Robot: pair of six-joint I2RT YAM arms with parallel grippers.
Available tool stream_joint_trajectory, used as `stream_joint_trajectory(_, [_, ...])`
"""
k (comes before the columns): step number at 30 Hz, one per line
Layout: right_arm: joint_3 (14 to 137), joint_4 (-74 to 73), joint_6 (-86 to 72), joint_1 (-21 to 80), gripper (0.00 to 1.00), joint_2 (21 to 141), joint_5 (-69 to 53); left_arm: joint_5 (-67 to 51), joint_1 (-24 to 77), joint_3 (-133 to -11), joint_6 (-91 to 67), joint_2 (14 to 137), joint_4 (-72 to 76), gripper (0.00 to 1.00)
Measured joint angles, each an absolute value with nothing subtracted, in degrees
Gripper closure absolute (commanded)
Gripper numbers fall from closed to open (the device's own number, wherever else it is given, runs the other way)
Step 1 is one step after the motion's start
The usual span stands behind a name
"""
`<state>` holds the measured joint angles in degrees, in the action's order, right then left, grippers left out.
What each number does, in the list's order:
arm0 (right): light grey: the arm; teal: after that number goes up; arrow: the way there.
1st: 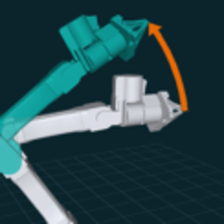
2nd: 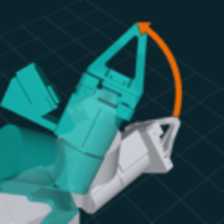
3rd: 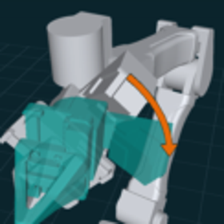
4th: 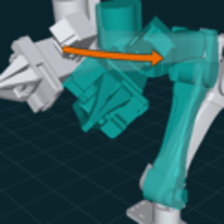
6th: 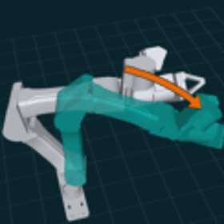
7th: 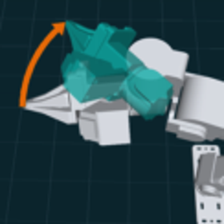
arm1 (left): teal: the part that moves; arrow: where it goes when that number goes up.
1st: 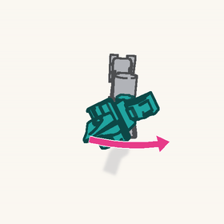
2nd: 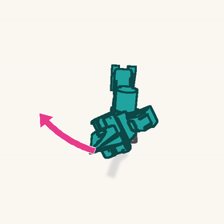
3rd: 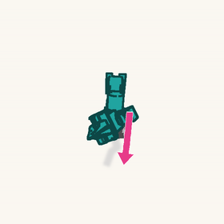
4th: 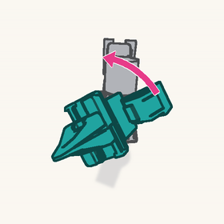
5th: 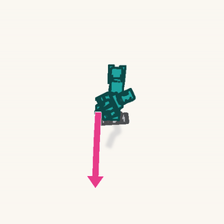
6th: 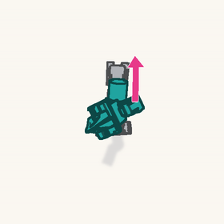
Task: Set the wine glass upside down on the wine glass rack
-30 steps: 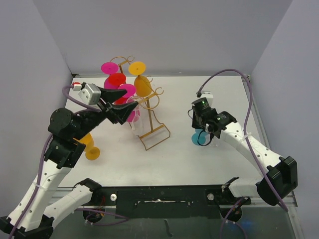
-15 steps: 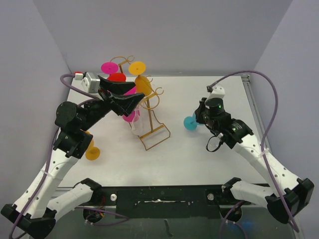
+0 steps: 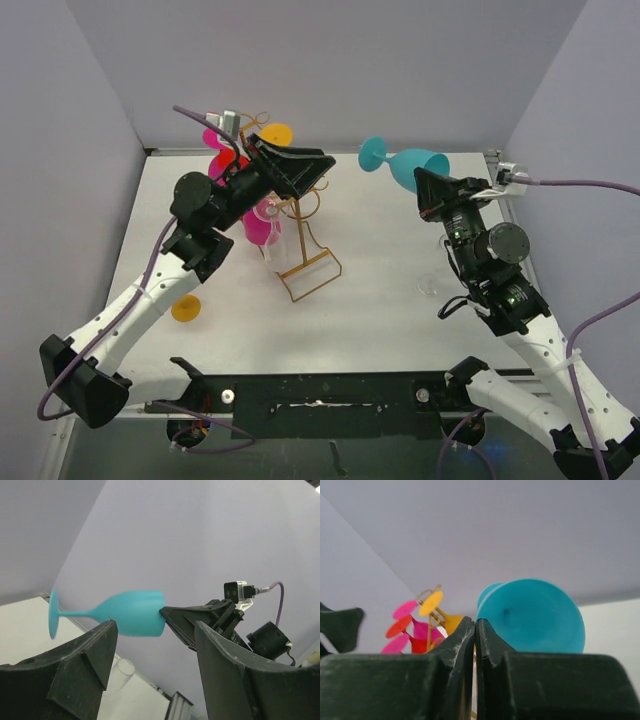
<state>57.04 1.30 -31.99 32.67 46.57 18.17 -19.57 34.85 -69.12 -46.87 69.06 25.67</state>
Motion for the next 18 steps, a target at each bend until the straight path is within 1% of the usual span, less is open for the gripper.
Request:
stream_joint_trajectory(9, [52.77, 21.39, -34.63, 32.67, 1.00, 44.80, 15.88, -4.58, 42.04, -70.76, -60.36, 76.53, 29.87, 0.40])
stream_joint_trajectory(13, [51.00, 27.73, -36.49, 32.67, 1.00, 44.80, 14.52, -0.38, 43.38, -74.91, -65.43, 81.52, 30.44, 0.40])
stream_joint_trajectory(18, [50.59, 33.23, -38.72, 32.67, 1.00, 45.58, 12.12, 4.82, 45.10, -79.57, -67.79, 85.30, 30.20, 0.40])
